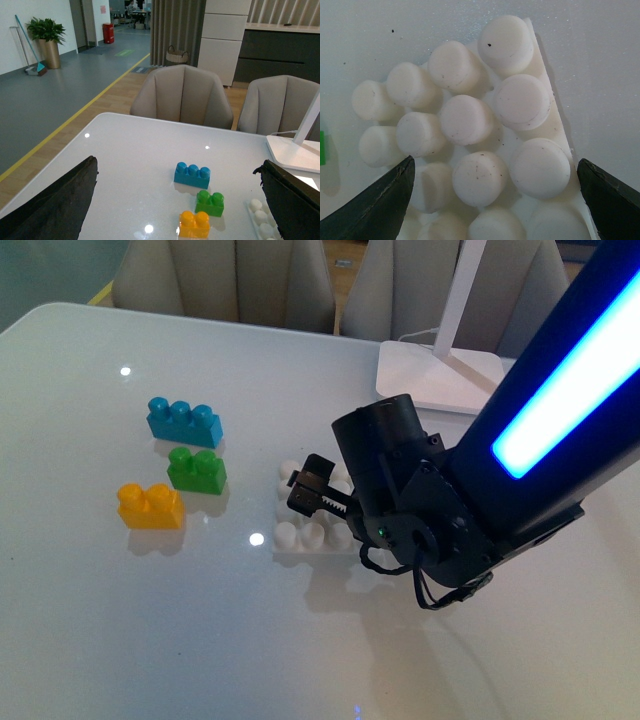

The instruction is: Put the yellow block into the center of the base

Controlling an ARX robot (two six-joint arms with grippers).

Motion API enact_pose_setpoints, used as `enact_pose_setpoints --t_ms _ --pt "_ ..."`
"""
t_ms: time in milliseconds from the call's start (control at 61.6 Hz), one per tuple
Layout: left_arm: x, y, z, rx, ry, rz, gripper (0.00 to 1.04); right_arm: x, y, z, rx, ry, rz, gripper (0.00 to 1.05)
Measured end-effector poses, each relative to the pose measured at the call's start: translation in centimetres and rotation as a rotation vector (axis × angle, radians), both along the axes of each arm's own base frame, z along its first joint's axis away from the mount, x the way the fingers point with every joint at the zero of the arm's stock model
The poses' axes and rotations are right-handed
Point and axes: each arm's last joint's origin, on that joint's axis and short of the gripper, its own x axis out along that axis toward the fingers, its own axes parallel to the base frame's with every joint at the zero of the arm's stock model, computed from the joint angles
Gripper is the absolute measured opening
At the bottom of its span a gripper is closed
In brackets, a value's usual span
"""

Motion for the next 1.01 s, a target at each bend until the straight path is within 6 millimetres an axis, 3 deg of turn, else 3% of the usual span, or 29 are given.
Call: enact_pose_setpoints --t_ms 308,519,730,1006 --pt "0.0 0.0 0.0 0.0 0.0 0.0 0.97 0.3 1.9 0.1 0.032 0.001 0.003 0.96" --pt "0.0 0.0 0.0 0.0 0.0 0.0 0.97 0.4 1.9 0.3 0.058 -0.009 -0.009 0.96" --pt "0.0 0.0 0.0 0.0 0.0 0.0 0.97 0.8 -0.3 0.8 0.128 -0.021 -0.07 0.96" --pt "0.0 0.0 0.0 0.0 0.0 0.0 0.97 0.9 -5.5 2.2 0.166 -0.038 -0.173 0.96"
